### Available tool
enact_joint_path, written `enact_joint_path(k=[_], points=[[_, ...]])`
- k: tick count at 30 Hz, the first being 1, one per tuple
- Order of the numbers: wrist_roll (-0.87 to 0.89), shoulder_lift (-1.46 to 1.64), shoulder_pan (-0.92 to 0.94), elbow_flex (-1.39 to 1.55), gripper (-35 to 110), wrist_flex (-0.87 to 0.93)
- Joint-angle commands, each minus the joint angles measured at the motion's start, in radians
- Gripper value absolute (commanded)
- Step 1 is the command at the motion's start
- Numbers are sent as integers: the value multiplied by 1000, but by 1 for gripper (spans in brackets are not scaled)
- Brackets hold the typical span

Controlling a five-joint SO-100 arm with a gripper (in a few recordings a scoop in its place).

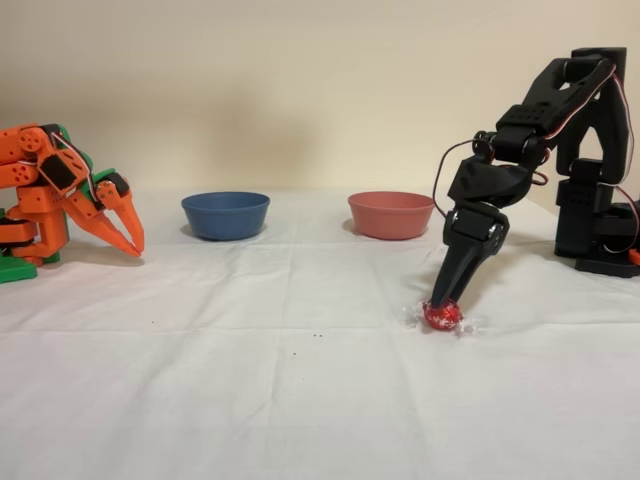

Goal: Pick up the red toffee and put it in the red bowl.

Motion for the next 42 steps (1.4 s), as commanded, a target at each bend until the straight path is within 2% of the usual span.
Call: enact_joint_path(k=[1,16,23,31,42], points=[[5,18,-28,6,29,-20],[-18,-78,-44,-25,26,-66],[2,-78,-44,-11,12,-66],[8,-52,-46,20,4,-67],[11,15,-43,84,1,-69]])
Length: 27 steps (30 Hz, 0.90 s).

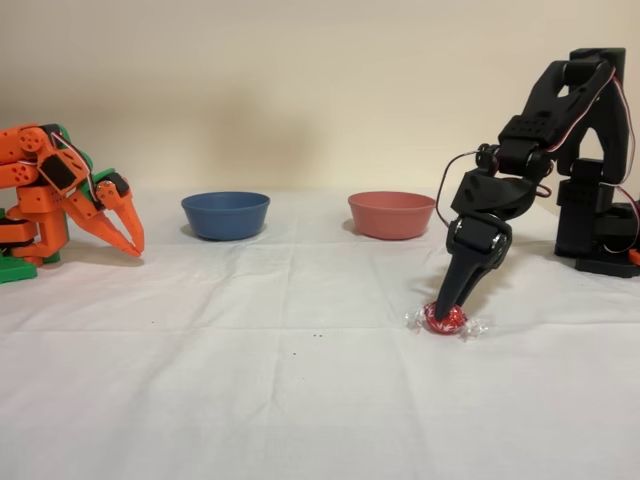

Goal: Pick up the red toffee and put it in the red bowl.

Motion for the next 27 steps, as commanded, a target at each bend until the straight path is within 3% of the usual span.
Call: enact_joint_path(k=[1,16,27], points=[[-12,69,-12,44,1,15],[8,264,11,114,1,120],[11,425,103,28,1,313]])
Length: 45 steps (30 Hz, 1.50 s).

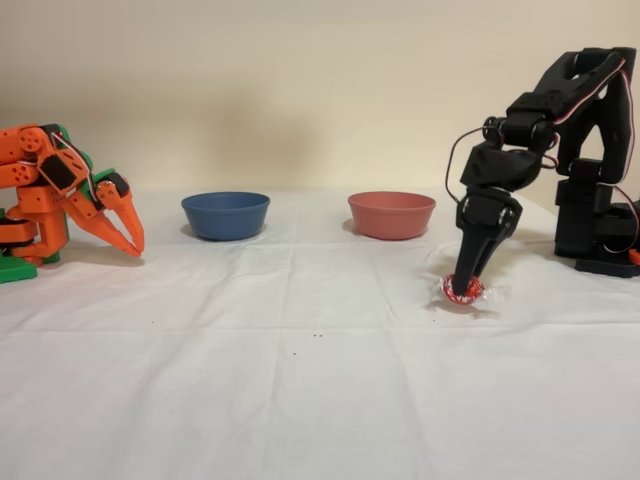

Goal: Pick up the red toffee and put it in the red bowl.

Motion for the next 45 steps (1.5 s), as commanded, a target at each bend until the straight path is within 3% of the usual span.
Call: enact_joint_path(k=[1,14,45], points=[[-18,144,37,-78,1,71],[-92,324,232,-115,1,184],[-224,474,761,-353,1,267]])
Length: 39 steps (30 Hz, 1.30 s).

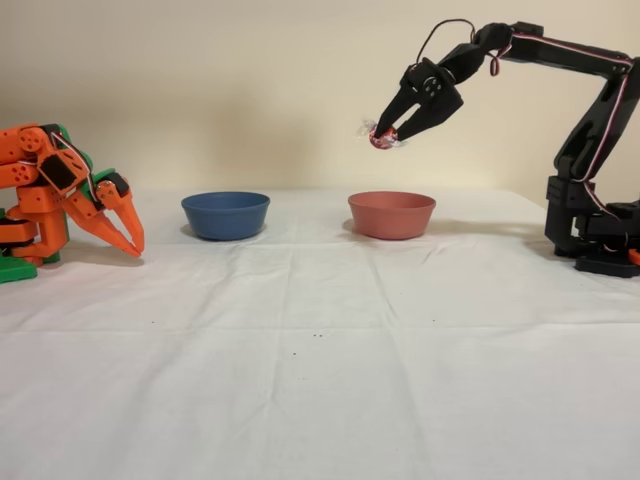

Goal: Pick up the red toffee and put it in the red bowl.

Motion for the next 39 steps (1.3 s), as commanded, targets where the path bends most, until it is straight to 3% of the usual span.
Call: enact_joint_path(k=[1,22,39], points=[[-26,86,84,-61,1,-15],[-75,74,371,26,1,-183],[-91,-12,486,186,1,-331]])
